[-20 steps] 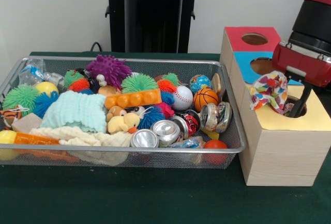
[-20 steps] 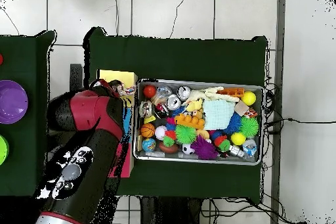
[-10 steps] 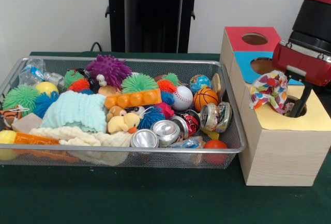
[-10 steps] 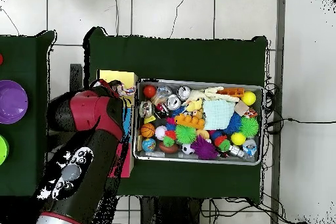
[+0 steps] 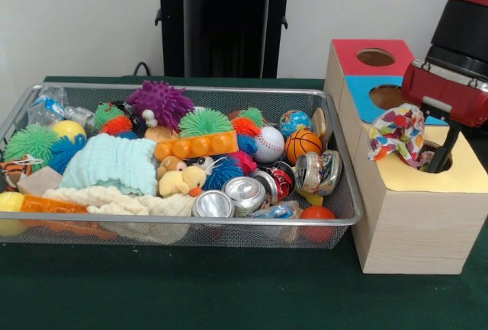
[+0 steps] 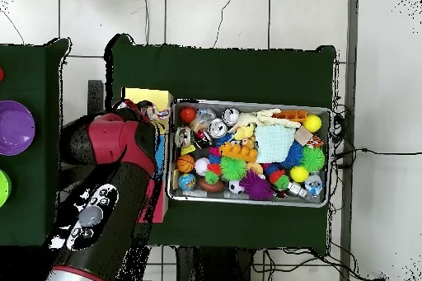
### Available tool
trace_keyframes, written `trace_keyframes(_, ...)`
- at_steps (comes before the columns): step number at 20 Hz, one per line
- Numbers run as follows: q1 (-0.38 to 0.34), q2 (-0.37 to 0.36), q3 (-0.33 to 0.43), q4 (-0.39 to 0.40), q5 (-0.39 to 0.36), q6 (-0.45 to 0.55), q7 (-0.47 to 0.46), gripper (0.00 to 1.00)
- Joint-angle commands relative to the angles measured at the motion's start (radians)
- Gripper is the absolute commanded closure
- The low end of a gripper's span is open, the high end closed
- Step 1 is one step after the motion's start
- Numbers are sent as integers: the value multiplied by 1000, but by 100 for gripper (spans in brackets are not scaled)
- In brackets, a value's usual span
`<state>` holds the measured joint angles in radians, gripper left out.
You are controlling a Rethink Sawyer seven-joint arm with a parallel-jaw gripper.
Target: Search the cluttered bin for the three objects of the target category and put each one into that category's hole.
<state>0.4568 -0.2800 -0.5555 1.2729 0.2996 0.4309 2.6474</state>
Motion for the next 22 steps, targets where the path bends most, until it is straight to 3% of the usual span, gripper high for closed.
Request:
trace_keyframes(1,-54,-26,126,67,-15,-41,63,0)
trace_keyframes(17,-53,-56,133,82,-21,-23,58,0)
trace_keyframes(22,-39,-106,130,113,-20,20,54,0)
